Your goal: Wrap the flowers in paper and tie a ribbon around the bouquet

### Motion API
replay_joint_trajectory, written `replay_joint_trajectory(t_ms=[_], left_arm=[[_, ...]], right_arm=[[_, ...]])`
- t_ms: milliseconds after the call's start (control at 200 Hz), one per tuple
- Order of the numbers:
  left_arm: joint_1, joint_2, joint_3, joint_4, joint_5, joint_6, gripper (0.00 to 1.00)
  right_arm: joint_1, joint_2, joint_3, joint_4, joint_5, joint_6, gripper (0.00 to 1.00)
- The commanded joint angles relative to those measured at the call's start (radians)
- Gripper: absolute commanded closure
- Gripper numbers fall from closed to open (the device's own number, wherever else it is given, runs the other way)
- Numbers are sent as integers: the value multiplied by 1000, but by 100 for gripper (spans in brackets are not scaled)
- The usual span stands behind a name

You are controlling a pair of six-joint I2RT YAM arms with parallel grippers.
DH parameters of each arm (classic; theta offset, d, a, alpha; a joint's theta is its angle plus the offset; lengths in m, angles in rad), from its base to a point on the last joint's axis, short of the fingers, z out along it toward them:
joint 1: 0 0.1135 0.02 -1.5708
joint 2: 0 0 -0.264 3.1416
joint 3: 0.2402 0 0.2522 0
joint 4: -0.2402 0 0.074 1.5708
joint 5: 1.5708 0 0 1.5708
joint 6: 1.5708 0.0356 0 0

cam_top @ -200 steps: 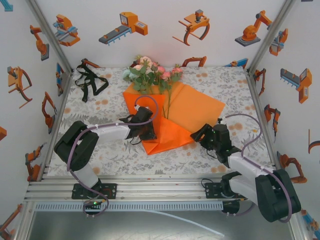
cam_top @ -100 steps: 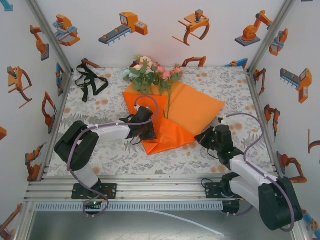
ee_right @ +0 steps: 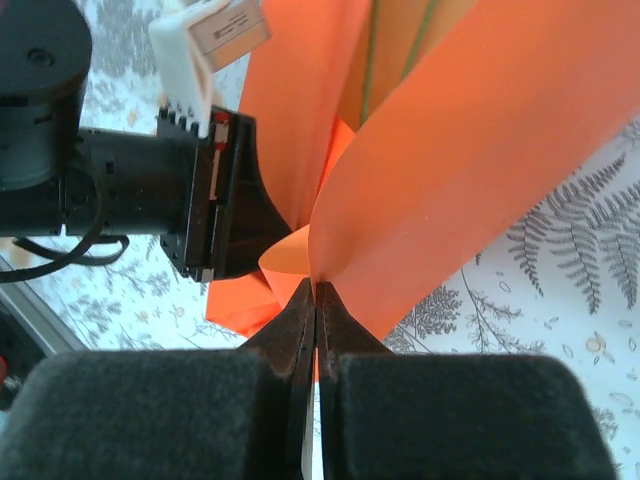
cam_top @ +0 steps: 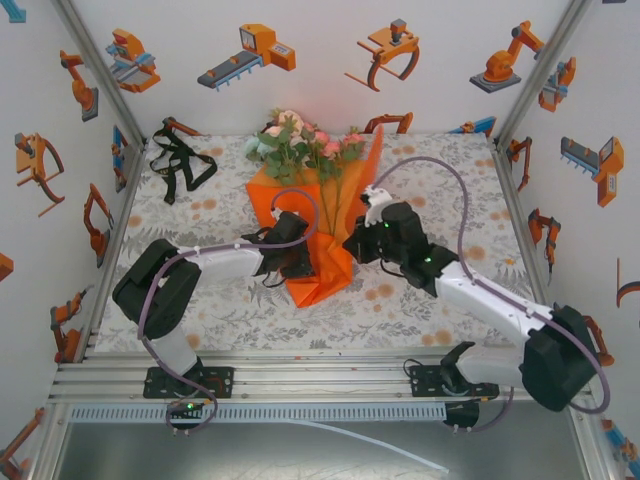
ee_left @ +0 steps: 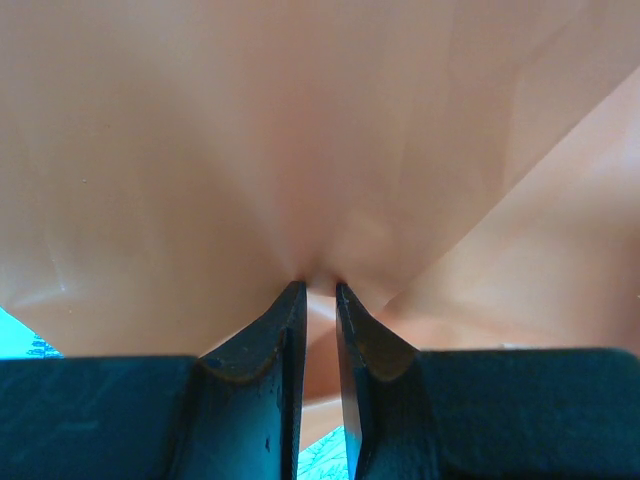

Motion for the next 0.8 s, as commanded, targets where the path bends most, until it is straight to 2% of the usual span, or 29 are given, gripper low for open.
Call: replay_joint_trajectory(t_ms=[0, 165, 365, 481, 561, 646, 696, 796], left_arm=[[-3, 50, -7, -50, -48, 11, 76], [-2, 54, -1, -55, -43, 18, 76], [-3, 53, 1, -58, -46, 24, 76], [-3, 53, 4, -62, -47, 24, 77], [-2, 54, 6, -63, -48, 26, 77], [-3, 56, 11, -65, -48, 25, 77], [-3, 61, 14, -64, -45, 26, 77], [-3, 69, 30, -73, -40, 28, 77]], right_arm=[[41, 80, 106, -76, 33, -168, 100], [43, 111, 178, -103, 79, -207, 100], [41, 74, 193, -180, 122, -259, 100], [-24, 9, 132, -192, 270, -95, 100], [-100, -27, 106, -328, 394, 84, 100], [-128, -64, 54, -439, 507, 170, 100], [-136, -87, -1, -445, 511, 199, 100], [-157, -127, -97, -393, 422, 248, 100]])
